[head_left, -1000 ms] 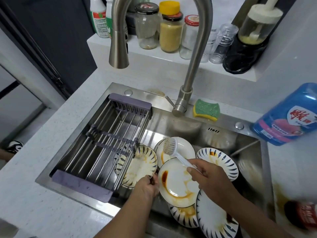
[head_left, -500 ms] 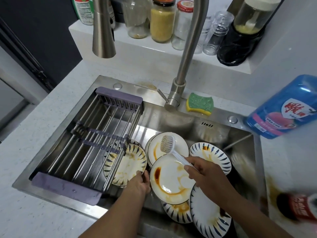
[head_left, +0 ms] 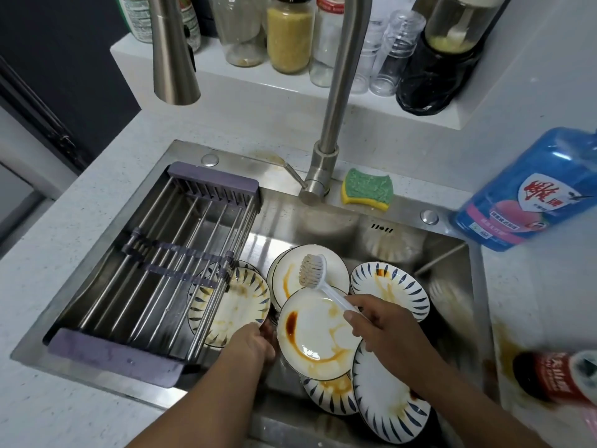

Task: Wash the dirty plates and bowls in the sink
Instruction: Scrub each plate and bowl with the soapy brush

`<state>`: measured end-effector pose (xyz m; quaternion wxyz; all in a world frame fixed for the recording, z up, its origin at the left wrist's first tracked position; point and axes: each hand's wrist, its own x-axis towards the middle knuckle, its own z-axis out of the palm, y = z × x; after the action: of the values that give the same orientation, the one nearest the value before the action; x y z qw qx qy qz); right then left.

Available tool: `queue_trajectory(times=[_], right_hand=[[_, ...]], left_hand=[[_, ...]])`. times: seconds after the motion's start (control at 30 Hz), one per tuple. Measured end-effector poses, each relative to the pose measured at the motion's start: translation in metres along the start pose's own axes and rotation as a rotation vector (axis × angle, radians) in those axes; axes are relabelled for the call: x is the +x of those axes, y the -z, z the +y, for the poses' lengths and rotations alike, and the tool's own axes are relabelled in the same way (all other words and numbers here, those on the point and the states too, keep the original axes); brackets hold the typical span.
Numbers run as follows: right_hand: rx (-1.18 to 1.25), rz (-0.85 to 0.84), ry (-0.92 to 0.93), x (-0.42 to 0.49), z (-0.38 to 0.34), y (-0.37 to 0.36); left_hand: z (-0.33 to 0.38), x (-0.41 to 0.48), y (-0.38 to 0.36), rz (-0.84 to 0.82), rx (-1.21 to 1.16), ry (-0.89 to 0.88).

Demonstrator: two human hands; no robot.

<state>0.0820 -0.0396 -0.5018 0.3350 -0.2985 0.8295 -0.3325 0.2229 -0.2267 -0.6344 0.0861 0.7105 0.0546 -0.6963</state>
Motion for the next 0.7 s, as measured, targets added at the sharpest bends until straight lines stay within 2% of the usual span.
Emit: queue_trajectory(times=[0.3,0.5,0.6,0.7], right_hand=[[0.013,0.003,-0.032,-0.003,0.008,0.000],[-0.009,0.044,-0.031,0.000,0.006,0.009],[0.020,0.067,-0.034,0.000,0.005,0.016],[0.030,0.096,-0.042,-0.002,0.007,0.021]], left_hand=[[-0.007,0.000,0.004,0.014,0.059,-0.069],[-0.030,-0.033,-0.005,-0.173,0.556,-0.185],[-0.033,-0.009,0.001,-0.130,0.915,-0.357],[-0.031,0.007,0.004,-0.111,1.040,-0.407]])
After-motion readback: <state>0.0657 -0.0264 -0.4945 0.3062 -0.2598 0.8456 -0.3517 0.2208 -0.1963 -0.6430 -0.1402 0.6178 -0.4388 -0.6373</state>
